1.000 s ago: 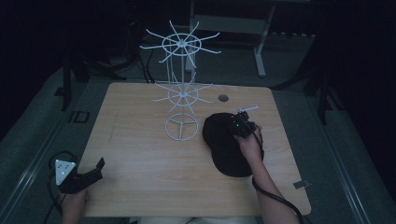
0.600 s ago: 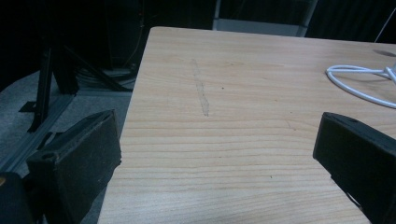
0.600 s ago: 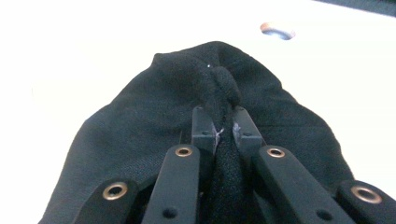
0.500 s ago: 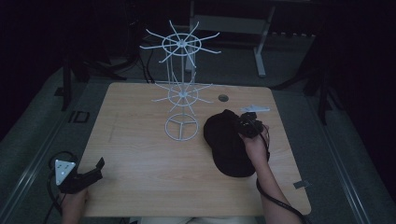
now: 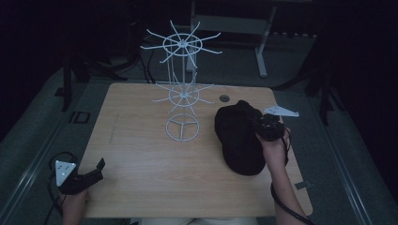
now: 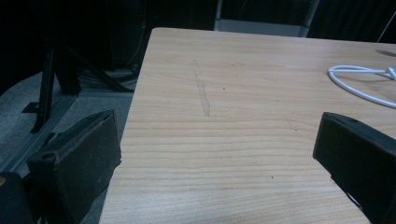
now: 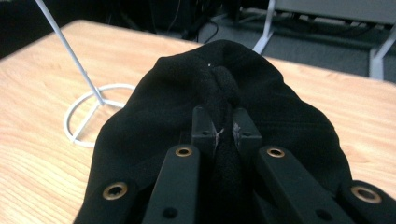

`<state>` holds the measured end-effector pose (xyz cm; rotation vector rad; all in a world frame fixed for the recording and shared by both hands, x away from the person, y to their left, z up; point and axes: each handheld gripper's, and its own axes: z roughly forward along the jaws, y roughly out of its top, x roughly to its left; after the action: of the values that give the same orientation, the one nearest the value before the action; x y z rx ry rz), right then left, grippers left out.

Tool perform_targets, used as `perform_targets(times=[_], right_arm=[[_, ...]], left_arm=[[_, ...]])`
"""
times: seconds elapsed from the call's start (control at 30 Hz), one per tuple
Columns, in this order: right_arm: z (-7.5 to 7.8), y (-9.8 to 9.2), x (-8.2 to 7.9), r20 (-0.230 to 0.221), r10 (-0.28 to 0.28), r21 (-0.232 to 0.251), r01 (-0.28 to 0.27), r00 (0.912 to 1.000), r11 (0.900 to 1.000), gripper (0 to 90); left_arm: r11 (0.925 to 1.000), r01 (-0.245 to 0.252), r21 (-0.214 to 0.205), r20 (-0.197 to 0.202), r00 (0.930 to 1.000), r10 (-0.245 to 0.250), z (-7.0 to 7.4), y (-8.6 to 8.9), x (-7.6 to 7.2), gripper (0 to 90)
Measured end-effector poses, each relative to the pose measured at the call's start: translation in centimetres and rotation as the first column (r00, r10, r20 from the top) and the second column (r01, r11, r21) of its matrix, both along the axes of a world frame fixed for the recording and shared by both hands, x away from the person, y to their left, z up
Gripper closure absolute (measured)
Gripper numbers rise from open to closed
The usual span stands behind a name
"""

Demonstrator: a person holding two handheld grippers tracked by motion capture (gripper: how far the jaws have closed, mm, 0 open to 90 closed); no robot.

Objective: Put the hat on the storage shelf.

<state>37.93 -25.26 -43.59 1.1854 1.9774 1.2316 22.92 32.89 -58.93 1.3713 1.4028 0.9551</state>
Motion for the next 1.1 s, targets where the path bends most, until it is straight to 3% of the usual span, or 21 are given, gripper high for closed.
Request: perform_targets(times=[0.23, 0.57, 0.9, 1.1], right_arm=[[3.0, -1.5, -2.1, 0.078, -0.003, 0.004, 0.003, 0.9970, 1.0000, 83.2], [9.0, -2.6, -6.0, 0.222, 0.023, 0.052, -0.035, 0.9749, 0.9981, 83.1], [14.5, -1.7, -9.4, 0.365, 0.061, 0.082, -0.097, 0.9290, 0.9919, 83.1], [17.4, -0.3, -10.8, 0.440, 0.089, 0.094, -0.145, 0.8934, 0.9850, 83.1]], left_arm=[[1.0000, -0.002, 0.000, 0.000, 1.0000, 0.002, 0.0, 0.0, 0.0, 1.5], [1.0000, -0.003, 0.004, -0.004, 1.0000, 0.003, 0.0, -0.1, 0.0, 1.5], [1.0000, -0.005, 0.003, -0.004, 1.0000, 0.005, 0.0, -0.1, 0.0, 1.5], [1.0000, -0.004, 0.004, -0.004, 1.0000, 0.004, 0.0, -0.1, 0.0, 1.5]])
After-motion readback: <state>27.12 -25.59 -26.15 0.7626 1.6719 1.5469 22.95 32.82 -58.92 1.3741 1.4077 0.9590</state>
